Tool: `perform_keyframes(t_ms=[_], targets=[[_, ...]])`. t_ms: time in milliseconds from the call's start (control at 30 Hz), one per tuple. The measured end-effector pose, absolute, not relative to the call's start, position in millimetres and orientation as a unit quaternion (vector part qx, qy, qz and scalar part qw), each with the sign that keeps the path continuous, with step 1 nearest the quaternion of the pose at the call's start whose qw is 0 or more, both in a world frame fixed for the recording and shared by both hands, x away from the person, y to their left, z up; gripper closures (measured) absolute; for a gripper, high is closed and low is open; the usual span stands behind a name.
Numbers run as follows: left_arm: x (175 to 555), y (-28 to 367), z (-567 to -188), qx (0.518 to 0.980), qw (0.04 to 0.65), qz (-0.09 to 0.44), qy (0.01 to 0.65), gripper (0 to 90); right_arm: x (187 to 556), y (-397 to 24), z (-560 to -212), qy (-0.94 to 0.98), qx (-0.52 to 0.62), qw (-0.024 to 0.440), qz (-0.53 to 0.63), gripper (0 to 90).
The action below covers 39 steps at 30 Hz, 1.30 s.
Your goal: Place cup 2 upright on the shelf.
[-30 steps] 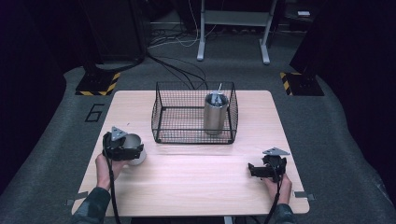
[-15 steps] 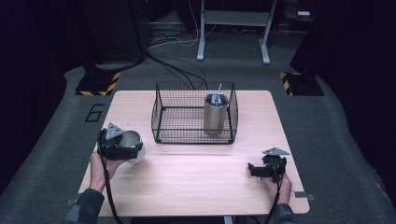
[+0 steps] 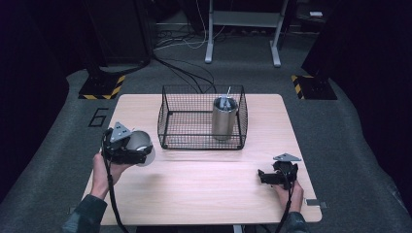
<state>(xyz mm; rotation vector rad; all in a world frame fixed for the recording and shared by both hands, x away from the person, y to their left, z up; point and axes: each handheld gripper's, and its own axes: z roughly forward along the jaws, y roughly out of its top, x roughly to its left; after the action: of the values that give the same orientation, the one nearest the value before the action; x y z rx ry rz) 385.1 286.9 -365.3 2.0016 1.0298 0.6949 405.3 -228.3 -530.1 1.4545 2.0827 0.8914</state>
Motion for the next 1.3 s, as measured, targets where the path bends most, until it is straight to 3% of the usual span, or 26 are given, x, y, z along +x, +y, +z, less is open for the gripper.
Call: perform_keyframes(t_ms=[1300], targets=[[423,224,-305,0.808,0.397,0.266,0.344,6.3,406,-228,-530,0.755,0.525,0.222,0.323,0.1]])
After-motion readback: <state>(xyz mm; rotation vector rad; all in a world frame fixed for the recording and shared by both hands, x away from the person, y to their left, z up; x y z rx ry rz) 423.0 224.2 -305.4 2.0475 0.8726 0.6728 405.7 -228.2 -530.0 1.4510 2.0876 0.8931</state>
